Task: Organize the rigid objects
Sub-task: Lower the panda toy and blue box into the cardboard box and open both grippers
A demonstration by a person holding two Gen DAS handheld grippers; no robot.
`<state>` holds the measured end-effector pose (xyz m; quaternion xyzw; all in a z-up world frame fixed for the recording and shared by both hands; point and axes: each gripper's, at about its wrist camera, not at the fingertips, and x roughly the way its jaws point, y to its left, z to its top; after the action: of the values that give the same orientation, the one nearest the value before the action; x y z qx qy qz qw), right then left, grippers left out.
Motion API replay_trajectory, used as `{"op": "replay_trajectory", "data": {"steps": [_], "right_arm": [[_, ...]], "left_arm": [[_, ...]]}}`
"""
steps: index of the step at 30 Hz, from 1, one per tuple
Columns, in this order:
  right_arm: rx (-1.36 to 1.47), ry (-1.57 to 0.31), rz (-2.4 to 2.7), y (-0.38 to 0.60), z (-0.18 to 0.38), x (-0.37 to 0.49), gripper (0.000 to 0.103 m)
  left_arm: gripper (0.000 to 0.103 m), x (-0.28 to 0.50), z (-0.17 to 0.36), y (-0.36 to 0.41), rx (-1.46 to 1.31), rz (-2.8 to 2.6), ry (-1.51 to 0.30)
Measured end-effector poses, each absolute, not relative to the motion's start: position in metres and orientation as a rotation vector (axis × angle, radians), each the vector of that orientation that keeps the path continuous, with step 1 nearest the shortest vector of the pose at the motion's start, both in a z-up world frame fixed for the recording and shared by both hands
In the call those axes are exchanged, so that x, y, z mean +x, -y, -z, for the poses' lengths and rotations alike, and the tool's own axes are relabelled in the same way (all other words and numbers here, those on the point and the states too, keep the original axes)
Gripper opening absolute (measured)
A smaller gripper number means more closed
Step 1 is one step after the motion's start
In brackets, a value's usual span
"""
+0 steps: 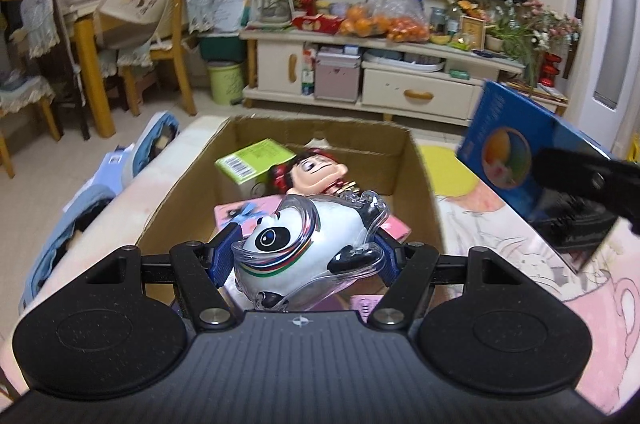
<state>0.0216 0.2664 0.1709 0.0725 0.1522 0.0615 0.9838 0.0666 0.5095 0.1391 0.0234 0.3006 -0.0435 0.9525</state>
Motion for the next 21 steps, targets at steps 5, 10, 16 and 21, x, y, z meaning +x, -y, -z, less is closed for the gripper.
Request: {"op": "replay_trajectory", "data": {"steps": [5,10,16,21], "right_arm": [[0.139,-0.328,-0.132,-0.278,-0.164,0.053,0.024],[0.174,-0.356,-0.147,-0.285,-0.15,0.079,0.037],[0.224,-0.35,-0.134,-0.282,-0.145,0.075,0.046],[0.224,-0.307,-0.087,-0.276,-0.15,0.062,0.055]], "left_arm": [[0.085,0.07,-0.131,-0.513,0.046,0.056,-0.645],[0.09,0.068,-0.129,-0.512,0.054,0.038,-0.658],[0.103,0.064,-0.136,-0.52,0.036,0.03,-0.618],[0.103,0.06,-0.141,-0.531,0.019,0.005,-0.594]]}}
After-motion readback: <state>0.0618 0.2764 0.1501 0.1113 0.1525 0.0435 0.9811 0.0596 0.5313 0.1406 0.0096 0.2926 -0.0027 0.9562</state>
